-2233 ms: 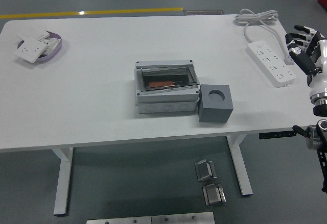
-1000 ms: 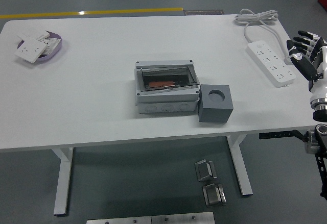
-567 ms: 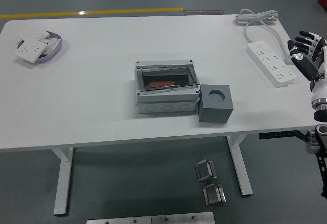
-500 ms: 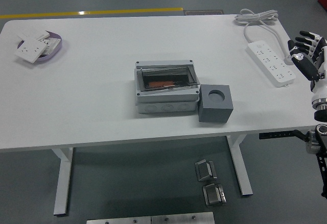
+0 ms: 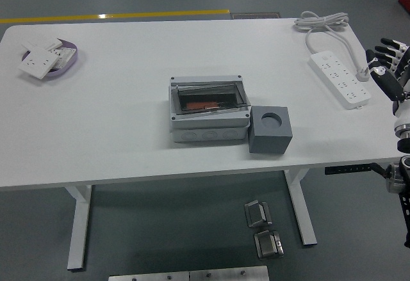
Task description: Pick up the cylinder from the cube,place it in the box,flap close box
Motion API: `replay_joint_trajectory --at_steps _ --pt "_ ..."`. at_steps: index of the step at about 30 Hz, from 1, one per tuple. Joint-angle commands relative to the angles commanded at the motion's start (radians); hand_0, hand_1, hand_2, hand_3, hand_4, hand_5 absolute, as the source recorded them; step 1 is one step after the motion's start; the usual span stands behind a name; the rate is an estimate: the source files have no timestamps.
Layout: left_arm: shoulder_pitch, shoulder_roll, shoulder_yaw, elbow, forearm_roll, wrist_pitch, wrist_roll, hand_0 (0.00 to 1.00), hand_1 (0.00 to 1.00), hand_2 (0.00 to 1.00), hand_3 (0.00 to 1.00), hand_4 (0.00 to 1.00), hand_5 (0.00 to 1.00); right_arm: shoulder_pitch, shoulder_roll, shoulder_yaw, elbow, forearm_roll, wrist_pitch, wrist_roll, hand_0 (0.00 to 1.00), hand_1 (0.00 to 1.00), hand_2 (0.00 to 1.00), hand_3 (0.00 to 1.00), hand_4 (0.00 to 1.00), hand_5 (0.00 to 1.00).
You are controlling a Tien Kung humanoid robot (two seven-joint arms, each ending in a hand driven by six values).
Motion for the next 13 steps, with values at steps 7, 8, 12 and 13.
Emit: replay_joint_trajectory --at_steps 7,8,12,13 --pt "-0.006 0.015 0.001 0.000 -0.002 -0.002 0.002 0.600 0.621 0.616 0.612 0.675 0.303 0.007 0.012 -0.004 -0.005 -0.001 -0.001 0.002 0.704 0.660 0.664 0.695 0.824 0.312" --pt "-0.007 0.017 0.002 0.000 -0.003 -0.002 0.002 0.600 0.621 0.616 0.612 0.675 0.303 0.008 0.014 -0.004 -0.006 0.000 -0.001 0.003 0.704 0.660 0.664 0.695 0.824 0.312" --pt "-0.012 0.028 0.006 0.000 -0.007 -0.005 0.003 0.600 0.621 0.616 0.612 0.675 0.303 0.011 0.025 -0.005 -0.011 0.000 -0.002 0.006 0.702 0.660 0.664 0.694 0.824 0.313" --pt "-0.013 0.031 0.007 0.000 -0.009 -0.005 0.002 0.600 0.621 0.616 0.612 0.675 0.303 0.011 0.027 -0.006 -0.012 -0.001 -0.002 0.005 0.702 0.660 0.664 0.694 0.824 0.313"
